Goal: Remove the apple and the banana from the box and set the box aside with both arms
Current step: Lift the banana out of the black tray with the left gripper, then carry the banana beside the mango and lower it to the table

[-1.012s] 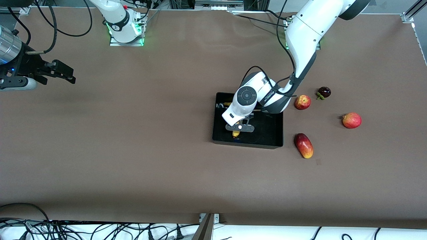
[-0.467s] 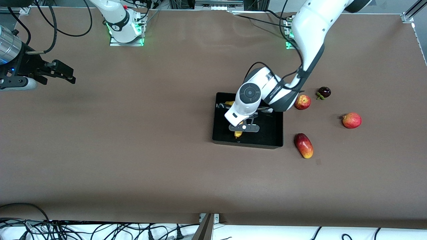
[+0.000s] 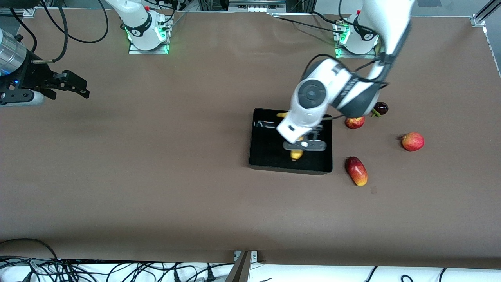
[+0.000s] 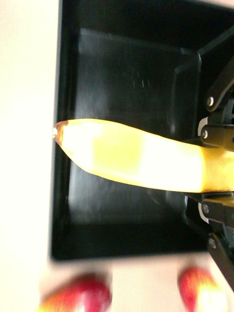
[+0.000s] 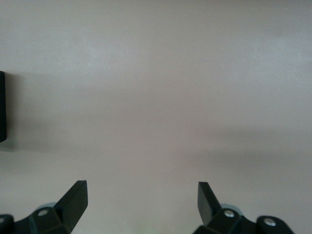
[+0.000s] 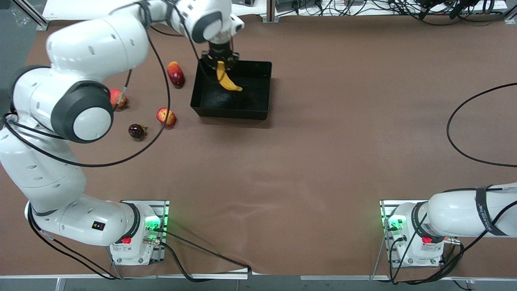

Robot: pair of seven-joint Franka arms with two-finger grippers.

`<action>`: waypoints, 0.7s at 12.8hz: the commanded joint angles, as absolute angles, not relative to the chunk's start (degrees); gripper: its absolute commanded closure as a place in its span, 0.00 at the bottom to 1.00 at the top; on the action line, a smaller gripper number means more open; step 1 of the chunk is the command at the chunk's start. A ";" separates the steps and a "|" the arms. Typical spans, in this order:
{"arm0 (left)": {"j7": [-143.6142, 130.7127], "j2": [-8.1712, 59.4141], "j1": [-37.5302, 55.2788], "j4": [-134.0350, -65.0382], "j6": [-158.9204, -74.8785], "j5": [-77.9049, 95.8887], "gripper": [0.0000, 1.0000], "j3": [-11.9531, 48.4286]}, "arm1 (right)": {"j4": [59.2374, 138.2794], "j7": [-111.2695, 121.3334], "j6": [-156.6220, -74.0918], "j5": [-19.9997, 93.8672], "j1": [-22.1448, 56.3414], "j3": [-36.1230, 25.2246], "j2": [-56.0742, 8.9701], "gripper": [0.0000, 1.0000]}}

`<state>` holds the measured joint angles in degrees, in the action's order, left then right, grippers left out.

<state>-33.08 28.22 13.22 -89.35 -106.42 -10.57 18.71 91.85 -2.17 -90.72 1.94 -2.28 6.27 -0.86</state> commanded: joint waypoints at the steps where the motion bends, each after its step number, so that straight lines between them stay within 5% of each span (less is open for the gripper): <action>1: -17.11 27.95 2.59 -85.87 -97.23 -11.25 0.91 19.51 | 90.88 -2.90 -90.18 1.32 -2.72 7.03 -1.06 0.00; 5: -1.86 29.87 -9.73 -88.14 -98.08 -12.65 0.91 18.90 | 90.88 -2.90 -90.18 1.41 -2.72 7.03 -1.06 0.00; 9: 3.16 31.91 -16.43 -95.60 -109.39 -15.12 0.92 18.90 | 90.79 -2.90 -90.26 1.49 -2.72 7.03 -1.14 0.00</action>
